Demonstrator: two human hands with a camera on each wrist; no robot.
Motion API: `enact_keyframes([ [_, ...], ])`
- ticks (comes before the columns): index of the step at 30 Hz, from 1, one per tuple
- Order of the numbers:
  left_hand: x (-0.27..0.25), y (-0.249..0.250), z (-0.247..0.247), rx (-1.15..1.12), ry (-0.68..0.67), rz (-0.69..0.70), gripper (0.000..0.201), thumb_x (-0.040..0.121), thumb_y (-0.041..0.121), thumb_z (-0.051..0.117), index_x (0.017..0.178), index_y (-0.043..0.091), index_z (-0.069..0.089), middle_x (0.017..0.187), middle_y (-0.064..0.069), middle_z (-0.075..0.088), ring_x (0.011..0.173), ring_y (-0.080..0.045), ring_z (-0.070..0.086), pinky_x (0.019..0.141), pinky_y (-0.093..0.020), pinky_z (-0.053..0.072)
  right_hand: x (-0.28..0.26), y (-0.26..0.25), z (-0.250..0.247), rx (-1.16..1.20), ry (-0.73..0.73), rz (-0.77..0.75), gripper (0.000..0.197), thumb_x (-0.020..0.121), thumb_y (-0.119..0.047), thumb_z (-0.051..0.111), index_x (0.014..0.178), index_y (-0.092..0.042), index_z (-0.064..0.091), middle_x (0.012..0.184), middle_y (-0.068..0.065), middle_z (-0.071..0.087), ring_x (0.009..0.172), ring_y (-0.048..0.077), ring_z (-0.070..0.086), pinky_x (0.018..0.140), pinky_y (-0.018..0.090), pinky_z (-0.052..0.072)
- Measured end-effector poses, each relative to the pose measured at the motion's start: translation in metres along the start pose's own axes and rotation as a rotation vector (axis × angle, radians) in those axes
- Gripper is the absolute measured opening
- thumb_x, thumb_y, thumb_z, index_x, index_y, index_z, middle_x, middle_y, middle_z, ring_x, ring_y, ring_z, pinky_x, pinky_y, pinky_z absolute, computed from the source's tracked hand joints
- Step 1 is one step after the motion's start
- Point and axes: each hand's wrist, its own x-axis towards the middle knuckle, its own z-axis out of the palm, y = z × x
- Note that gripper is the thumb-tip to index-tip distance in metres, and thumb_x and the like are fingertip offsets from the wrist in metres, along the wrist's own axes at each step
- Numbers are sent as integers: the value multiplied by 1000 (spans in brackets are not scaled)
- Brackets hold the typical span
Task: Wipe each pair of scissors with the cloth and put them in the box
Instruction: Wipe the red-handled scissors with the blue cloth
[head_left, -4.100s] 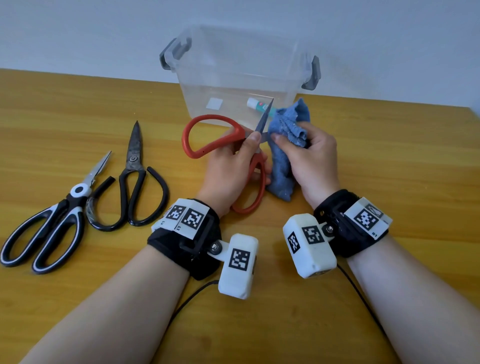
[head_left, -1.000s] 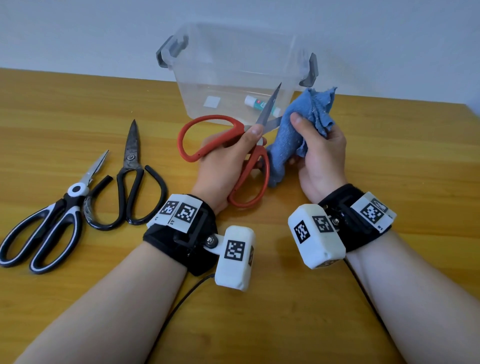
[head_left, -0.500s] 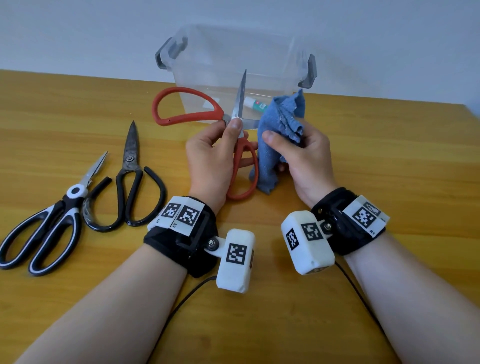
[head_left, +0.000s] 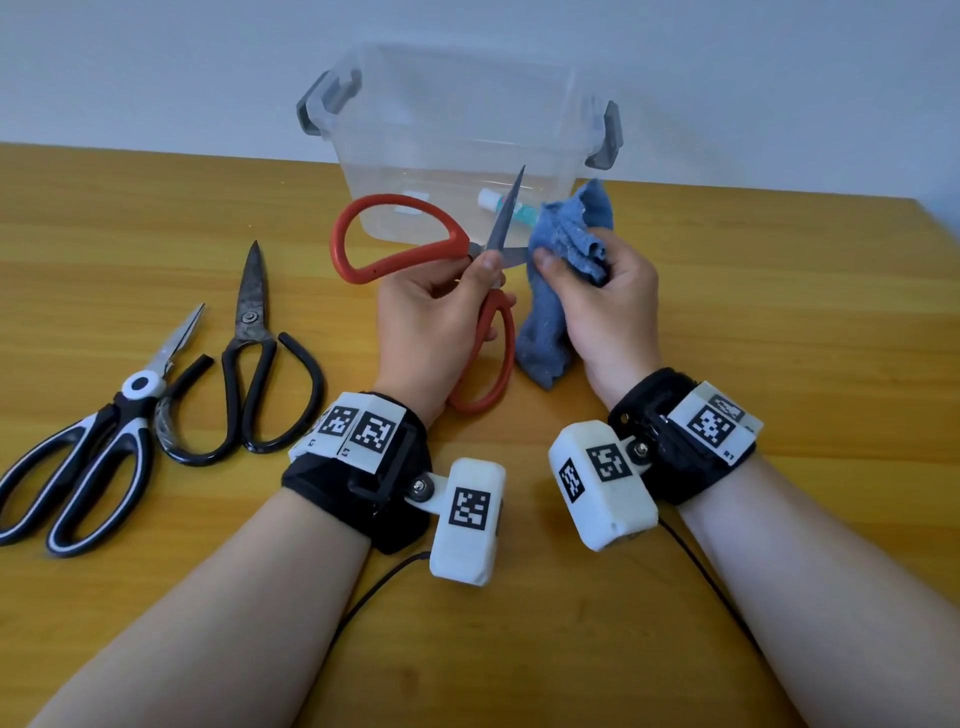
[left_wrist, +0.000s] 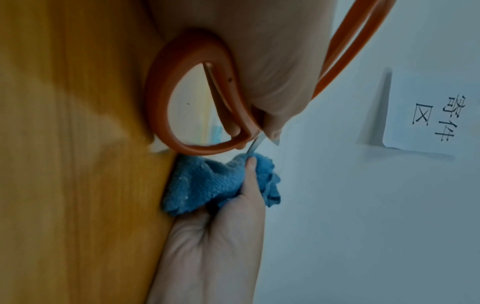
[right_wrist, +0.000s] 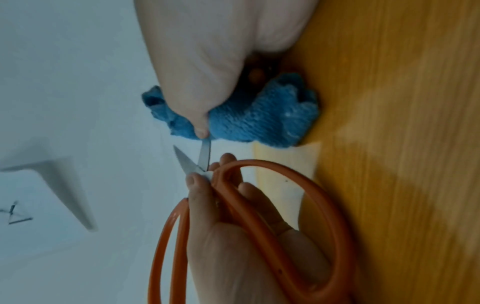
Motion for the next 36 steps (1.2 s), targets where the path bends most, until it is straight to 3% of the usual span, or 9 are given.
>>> enact_keyframes([
  [3,0,1,2,-21,4,-28,23,100,18,67,83,4,74,70,-5,73,74,-19,78,52,-31,60,0,0,-1,76,39,13,11,85,-18,76,88,-28,73,89,-8,74,91,15,70,86,47,59],
  [7,4,-2,-1,18,-44,48,23,103,16,63,85,9,76,65,15,68,65,2,62,63,-17,48,-7,-7,1,32,-158,-38,14,86,-11,79,91,-24,75,88,-9,76,89,12,72,79,33,59],
  [11,1,-1,0,-38,-34,-21,25,103,16,64,88,-1,75,72,-10,70,67,-19,71,54,-26,57,-4,-3,-1,-20,-90,-38,13,86,-13,80,92,-24,75,88,-11,76,87,7,72,77,28,58],
  [16,1,1,1,-41,12,-19,28,103,17,62,78,5,69,69,-5,68,70,-23,78,44,-28,54,0,0,-2,52,113,23,15,86,-13,78,83,-27,74,82,-13,74,84,8,70,79,36,59],
  [21,2,-3,-1,62,-28,41,46,105,19,59,70,-11,57,56,-26,49,38,-33,48,35,-33,39,-10,-11,2,90,-172,24,14,85,-7,80,79,-19,75,76,-2,76,70,17,72,65,32,58],
  [25,1,2,-1,66,-40,29,47,105,17,59,67,-12,53,56,-30,50,32,-18,45,36,-24,33,-6,-8,2,52,-117,20,12,85,-10,80,85,-21,77,82,-7,77,79,12,73,71,31,58],
  [30,1,3,-1,-10,27,-37,36,105,18,59,77,-2,70,72,-20,73,52,-13,71,33,-22,36,0,3,-2,83,48,58,7,84,-16,81,86,-22,78,87,-1,77,88,28,74,78,52,62],
  [33,1,4,-1,-31,43,-63,37,105,19,60,73,1,67,73,-17,73,62,-18,75,33,-21,36,1,2,-3,114,146,28,10,84,-13,79,91,-20,76,90,-5,77,89,15,72,86,43,60],
  [36,1,3,-1,-9,11,-60,43,104,20,61,72,-8,64,67,-27,67,40,-18,59,34,-21,33,-5,-4,0,112,-37,16,14,85,-9,79,84,-22,76,84,-7,76,83,12,71,79,34,59],
])
